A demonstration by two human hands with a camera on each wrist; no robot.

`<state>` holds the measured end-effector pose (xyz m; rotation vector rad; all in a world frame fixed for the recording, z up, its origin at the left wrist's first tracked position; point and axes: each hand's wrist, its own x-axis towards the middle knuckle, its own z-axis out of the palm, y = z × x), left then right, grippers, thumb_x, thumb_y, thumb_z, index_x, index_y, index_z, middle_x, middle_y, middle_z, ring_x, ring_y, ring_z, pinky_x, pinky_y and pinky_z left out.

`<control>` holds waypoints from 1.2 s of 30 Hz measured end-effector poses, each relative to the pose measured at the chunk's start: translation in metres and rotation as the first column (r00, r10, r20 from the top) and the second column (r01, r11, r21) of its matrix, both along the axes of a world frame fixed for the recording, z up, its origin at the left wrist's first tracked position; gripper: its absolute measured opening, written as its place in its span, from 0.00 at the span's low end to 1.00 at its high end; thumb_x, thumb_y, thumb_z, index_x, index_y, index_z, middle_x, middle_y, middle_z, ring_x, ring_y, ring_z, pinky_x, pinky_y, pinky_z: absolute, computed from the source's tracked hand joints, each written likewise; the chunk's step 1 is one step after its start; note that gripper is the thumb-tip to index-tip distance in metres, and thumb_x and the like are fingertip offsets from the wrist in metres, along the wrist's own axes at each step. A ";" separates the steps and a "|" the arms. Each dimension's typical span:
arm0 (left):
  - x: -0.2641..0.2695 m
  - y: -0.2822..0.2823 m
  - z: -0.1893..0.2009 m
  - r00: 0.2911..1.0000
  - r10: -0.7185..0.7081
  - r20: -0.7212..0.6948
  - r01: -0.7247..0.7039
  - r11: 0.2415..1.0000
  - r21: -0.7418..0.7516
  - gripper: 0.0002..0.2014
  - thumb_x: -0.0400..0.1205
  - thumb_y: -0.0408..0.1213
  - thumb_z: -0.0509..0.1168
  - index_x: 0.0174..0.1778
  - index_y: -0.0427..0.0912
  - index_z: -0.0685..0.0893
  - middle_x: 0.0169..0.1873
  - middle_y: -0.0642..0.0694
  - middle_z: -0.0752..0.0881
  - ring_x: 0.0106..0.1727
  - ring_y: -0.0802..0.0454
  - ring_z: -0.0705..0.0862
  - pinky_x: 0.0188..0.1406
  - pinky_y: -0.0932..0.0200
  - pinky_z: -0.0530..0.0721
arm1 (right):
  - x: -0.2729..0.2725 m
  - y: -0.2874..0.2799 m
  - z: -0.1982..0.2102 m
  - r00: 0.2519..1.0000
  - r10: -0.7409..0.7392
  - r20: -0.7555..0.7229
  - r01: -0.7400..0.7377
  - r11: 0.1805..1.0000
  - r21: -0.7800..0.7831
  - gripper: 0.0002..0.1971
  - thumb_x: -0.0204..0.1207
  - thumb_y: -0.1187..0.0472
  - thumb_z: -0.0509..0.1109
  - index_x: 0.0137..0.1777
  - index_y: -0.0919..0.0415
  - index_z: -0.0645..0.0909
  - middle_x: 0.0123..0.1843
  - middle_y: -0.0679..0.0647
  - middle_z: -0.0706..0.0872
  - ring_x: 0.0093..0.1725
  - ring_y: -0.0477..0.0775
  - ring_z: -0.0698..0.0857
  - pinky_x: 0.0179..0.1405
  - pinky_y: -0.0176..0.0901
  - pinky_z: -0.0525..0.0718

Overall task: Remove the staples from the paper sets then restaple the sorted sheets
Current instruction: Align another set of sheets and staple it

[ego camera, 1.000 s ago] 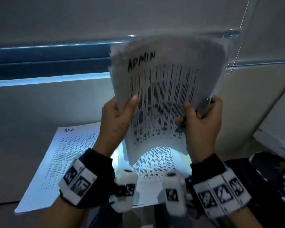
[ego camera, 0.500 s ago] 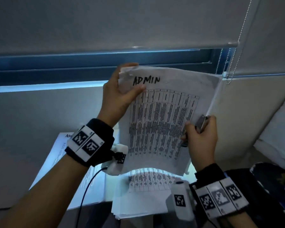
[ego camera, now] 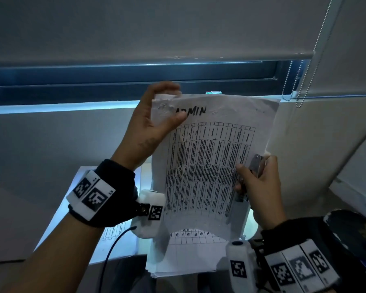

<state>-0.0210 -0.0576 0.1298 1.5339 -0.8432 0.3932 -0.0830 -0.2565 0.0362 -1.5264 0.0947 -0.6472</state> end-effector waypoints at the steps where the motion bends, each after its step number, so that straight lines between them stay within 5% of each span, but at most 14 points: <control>1: 0.000 -0.001 0.002 1.000 -0.014 0.012 0.014 1.000 0.003 0.15 0.73 0.43 0.69 0.52 0.61 0.75 0.52 0.63 0.82 0.50 0.62 0.85 0.40 0.65 0.85 | 0.000 0.000 0.000 1.000 0.000 -0.002 0.000 1.000 -0.001 0.19 0.78 0.68 0.67 0.39 0.45 0.62 0.36 0.49 0.71 0.19 0.41 0.75 0.22 0.37 0.78; 5: 0.002 -0.004 0.003 0.998 -0.055 -0.004 0.055 0.995 -0.079 0.09 0.71 0.40 0.71 0.42 0.55 0.78 0.48 0.60 0.84 0.48 0.61 0.85 0.39 0.63 0.84 | 0.000 -0.001 0.001 1.000 0.003 -0.006 -0.003 1.000 -0.011 0.18 0.78 0.67 0.67 0.39 0.45 0.63 0.35 0.48 0.72 0.20 0.42 0.76 0.21 0.36 0.77; 10: 0.003 -0.007 -0.006 0.996 -0.032 -0.082 0.009 0.964 -0.266 0.15 0.64 0.38 0.75 0.39 0.46 0.75 0.42 0.55 0.86 0.45 0.56 0.87 0.36 0.60 0.86 | 0.001 0.000 0.001 1.000 -0.008 -0.006 0.008 1.000 -0.010 0.12 0.78 0.67 0.68 0.49 0.48 0.70 0.40 0.54 0.77 0.21 0.43 0.79 0.24 0.41 0.80; 19: -0.005 0.005 -0.006 0.957 0.239 0.165 -0.208 0.961 -0.184 0.12 0.70 0.37 0.75 0.46 0.53 0.82 0.45 0.56 0.87 0.50 0.55 0.86 0.48 0.60 0.85 | 0.005 -0.001 -0.001 0.995 -0.095 0.033 0.096 0.995 -0.026 0.14 0.77 0.67 0.67 0.38 0.52 0.68 0.37 0.60 0.75 0.20 0.46 0.78 0.20 0.38 0.78; 22: -0.003 0.002 -0.006 0.937 0.281 0.208 -0.252 0.955 -0.159 0.09 0.71 0.39 0.74 0.43 0.49 0.82 0.42 0.55 0.87 0.45 0.58 0.86 0.45 0.63 0.84 | 0.006 -0.001 -0.003 0.994 -0.101 0.031 0.102 0.995 -0.025 0.14 0.77 0.67 0.67 0.36 0.53 0.66 0.38 0.62 0.75 0.21 0.46 0.78 0.21 0.36 0.79; 26: 0.001 0.003 -0.012 0.915 0.346 0.205 -0.298 0.926 -0.234 0.06 0.71 0.39 0.74 0.36 0.49 0.81 0.31 0.66 0.87 0.34 0.67 0.85 0.38 0.71 0.81 | 0.004 -0.001 -0.003 0.996 -0.088 0.032 0.089 0.996 -0.018 0.13 0.78 0.67 0.67 0.37 0.56 0.67 0.36 0.60 0.76 0.20 0.44 0.78 0.24 0.41 0.80; 29: -0.001 0.004 -0.009 0.899 0.372 0.230 -0.325 0.920 -0.217 0.11 0.72 0.42 0.73 0.43 0.52 0.77 0.35 0.65 0.87 0.39 0.67 0.86 0.40 0.71 0.81 | 0.004 -0.001 -0.003 0.995 -0.095 0.042 0.095 0.995 -0.009 0.14 0.77 0.68 0.67 0.36 0.55 0.66 0.36 0.60 0.75 0.21 0.46 0.78 0.23 0.40 0.80; 33: 0.006 0.009 -0.020 0.984 0.155 -0.084 -0.168 0.969 -0.178 0.27 0.64 0.58 0.75 0.53 0.52 0.74 0.40 0.57 0.87 0.43 0.61 0.86 0.41 0.67 0.82 | 0.004 0.000 -0.002 0.993 -0.111 0.038 0.110 0.994 0.018 0.16 0.77 0.69 0.67 0.35 0.54 0.64 0.33 0.56 0.74 0.20 0.45 0.77 0.21 0.39 0.79; 36: 0.008 0.007 -0.032 0.976 0.130 -0.175 -0.159 0.975 -0.159 0.12 0.75 0.49 0.71 0.46 0.47 0.81 0.37 0.59 0.88 0.42 0.63 0.85 0.41 0.67 0.81 | 0.005 0.001 -0.002 0.994 -0.109 0.027 0.108 0.994 0.023 0.15 0.78 0.68 0.66 0.36 0.54 0.65 0.32 0.54 0.75 0.20 0.42 0.77 0.21 0.39 0.79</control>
